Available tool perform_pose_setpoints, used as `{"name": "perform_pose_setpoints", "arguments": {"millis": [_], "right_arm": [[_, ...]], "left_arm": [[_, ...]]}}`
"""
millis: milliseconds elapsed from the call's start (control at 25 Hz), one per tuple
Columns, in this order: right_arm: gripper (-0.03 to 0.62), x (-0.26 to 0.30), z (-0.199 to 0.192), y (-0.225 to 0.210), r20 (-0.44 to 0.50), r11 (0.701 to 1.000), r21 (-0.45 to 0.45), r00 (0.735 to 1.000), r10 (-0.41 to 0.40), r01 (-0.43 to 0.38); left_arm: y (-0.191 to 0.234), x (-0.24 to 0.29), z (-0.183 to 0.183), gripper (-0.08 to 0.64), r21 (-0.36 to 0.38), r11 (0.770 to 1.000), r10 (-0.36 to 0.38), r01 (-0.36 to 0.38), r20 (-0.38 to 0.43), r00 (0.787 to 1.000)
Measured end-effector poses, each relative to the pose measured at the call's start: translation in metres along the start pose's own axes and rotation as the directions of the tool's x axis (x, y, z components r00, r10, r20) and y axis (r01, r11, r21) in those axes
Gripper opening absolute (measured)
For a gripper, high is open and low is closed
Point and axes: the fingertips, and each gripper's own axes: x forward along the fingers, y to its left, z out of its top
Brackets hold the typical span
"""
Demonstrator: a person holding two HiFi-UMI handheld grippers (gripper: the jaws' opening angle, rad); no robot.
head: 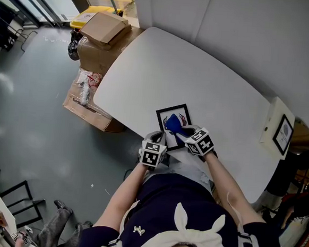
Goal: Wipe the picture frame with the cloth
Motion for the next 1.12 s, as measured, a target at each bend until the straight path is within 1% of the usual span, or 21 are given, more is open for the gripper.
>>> {"name": "perform_pose_setpoints", "arguments": {"millis": [400, 640, 800, 1120], "right_arm": [[0.089, 0.007, 0.004, 0.011, -0.007, 0.999, -0.020, 1.000, 0.025, -0.025], [0.089, 0.013, 0.008, 0.022, -0.026, 0.997, -0.057, 0.999, 0.043, -0.044], [0.089, 0.018, 0.009, 0.027, -0.033, 0.996, -0.056, 0.998, 0.061, -0.063], [0.089, 0.021, 0.010, 0.035, -0.042, 0.996, -0.062, 0.997, 0.066, -0.068]], "left_arm": [[-0.001, 0.001, 0.000, 0.003, -0.004, 1.000, 0.000, 0.000, 0.002, 1.000], [0.003, 0.002, -0.002, 0.003, 0.003, 1.000, 0.010, -0.010, 0.004, 1.000], [0.004, 0.004, -0.003, 0.003, 0.000, 1.000, 0.011, -0.011, 0.002, 1.000], [0.003, 0.001, -0.001, 0.003, -0.008, 1.000, 0.009, -0.009, -0.002, 1.000]]}}
